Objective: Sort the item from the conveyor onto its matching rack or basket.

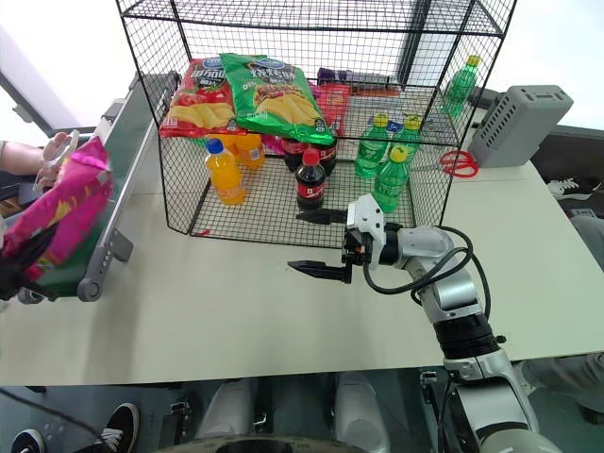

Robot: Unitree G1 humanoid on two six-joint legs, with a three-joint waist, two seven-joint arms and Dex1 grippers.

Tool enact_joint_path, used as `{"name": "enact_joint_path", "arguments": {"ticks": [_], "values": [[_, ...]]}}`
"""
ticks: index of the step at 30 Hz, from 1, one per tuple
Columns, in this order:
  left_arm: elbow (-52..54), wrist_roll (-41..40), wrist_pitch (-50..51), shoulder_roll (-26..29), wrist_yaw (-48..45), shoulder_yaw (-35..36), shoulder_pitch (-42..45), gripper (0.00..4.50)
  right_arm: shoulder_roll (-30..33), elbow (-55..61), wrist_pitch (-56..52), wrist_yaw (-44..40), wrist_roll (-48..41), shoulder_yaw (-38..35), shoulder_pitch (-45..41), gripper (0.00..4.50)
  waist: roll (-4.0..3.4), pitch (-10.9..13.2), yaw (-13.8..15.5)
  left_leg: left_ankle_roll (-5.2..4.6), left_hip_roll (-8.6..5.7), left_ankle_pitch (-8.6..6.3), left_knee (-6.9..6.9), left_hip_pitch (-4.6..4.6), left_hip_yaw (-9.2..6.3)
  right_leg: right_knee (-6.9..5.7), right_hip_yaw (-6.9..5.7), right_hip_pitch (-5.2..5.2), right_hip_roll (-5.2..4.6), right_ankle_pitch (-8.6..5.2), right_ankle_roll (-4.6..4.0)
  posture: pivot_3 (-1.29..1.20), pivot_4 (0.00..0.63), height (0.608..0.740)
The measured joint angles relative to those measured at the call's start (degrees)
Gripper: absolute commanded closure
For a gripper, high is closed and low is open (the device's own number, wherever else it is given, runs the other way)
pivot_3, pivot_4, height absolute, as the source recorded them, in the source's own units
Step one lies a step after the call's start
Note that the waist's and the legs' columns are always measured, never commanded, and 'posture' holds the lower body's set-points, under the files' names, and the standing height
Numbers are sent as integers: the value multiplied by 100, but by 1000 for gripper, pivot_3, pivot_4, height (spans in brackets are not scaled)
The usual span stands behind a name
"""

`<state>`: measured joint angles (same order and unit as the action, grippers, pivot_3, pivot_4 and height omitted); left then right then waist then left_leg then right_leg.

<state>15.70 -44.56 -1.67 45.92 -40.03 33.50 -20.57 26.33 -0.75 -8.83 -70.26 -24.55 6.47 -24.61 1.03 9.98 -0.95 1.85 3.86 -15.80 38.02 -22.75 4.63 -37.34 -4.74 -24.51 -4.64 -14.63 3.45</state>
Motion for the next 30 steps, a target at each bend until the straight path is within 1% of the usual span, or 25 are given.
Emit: {"name": "enact_joint_path", "arguments": {"ticks": [3, 4, 5, 8, 9, 11, 13, 16, 20, 22, 25, 27, 30], "values": [[869, -1411, 1123, 207, -267, 117, -208, 4458, 207, 92, -559, -185, -393, -14, 14, 0, -1, 0, 25, 0, -4, 0, 4, 4, -2, 0, 0, 10, 4, -1, -1, 0, 150, 740], [1073, -1839, 1457, 313, -304, 121, -225, 4458, 350, 213, -946, -247, -642, -41, 52, 0, -2, 1, 41, 0, -6, 0, 6, 4, -5, 0, -1, 11, 3, -1, -2, 0, 150, 740], [1275, -2464, 1915, 439, -357, 124, -226, 4458, 551, 423, -1542, -336, -1046, -77, 133, 0, -2, 1, 52, 0, -5, 0, 6, 6, -10, 1, 0, 16, 2, -2, -2, 0, 150, 740], [1389, -3898, 2950, 602, -486, 69, -212, 4458, 802, 751, -2569, -429, -1734, -137, 197, 0, -3, 2, 5, -1, -3, 0, 4, 21, -12, 0, 9, 17, 12, -2, -4, 0, 150, 740], [1372, -4221, 3222, 611, -551, 11, -201, 4458, 835, 781, -2765, -413, -1853, -159, 214, 0, -4, 2, -9, -1, -3, -1, 2, 25, -12, -1, 11, 18, 15, -3, -5, 0, 150, 740], [1341, -4740, 3790, 631, -724, -346, -64, 4458, 879, 785, -3041, -374, -1958, -247, 259, 0, -8, 5, 10, -1, -5, 0, 0, 24, -6, -1, 11, 18, 20, -4, -7, 0, 150, 740], [1287, -5009, 4172, 617, -814, -618, 193, 4458, 1013, 799, -3261, -387, -2047, -278, 330, 0, -8, 5, 36, -1, -6, 0, 0, 23, -5, 0, 10, 19, 21, -5, -9, 0, 150, 740], [1088, -5352, 4575, 570, -891, -983, 739, 4458, 1036, 799, -3671, -367, -2405, -487, 357, 0, -7, 4, 50, -1, -11, 0, 2, 21, -6, 3, 11, 22, 18, -5, -8, 0, 150, 740], [916, -5631, 4907, 297, -840, -1378, 1323, 4458, 1089, 901, -4279, -369, -2969, -680, 308, 0, -5, 3, 41, -1, -11, 0, 3, 20, -10, 3, 11, 24, 20, -5, -7, 0, 150, 740], [890, -5579, 5033, 97, -796, -1680, 1571, 4458, 1110, 1070, -4662, -338, -3325, -743, 245, 0, -6, 3, 28, -1, -10, 0, 3, 21, -9, 3, 12, 22, 21, -4, -6, 0, 150, 740], [836, -5438, 5133, -215, -713, -2025, 1906, 4458, 1093, 1387, -4955, -278, -3657, -740, 116, 0, -5, 3, 35, -1, -11, 0, 3, 20, -11, 2, 12, 23, 22, -4, -6, 0, 150, 740], [763, -5314, 5171, -277, -706, -2113, 1996, 4458, 1077, 1467, -5112, -189, -3853, -745, 49, 0, -4, 3, 35, -1, -11, 0, 3, 20, -10, 3, 12, 23, 22, -4, -6, 0, 150, 740], [713, -4919, 5152, -462, -703, -2131, 2127, 4458, 1071, 1554, -5299, -78, -4002, -722, -15, 0, -4, 3, 41, -1, -12, 0, 3, 19, -10, 4, 12, 23, 21, -4, -7, 0, 150, 740]]}}
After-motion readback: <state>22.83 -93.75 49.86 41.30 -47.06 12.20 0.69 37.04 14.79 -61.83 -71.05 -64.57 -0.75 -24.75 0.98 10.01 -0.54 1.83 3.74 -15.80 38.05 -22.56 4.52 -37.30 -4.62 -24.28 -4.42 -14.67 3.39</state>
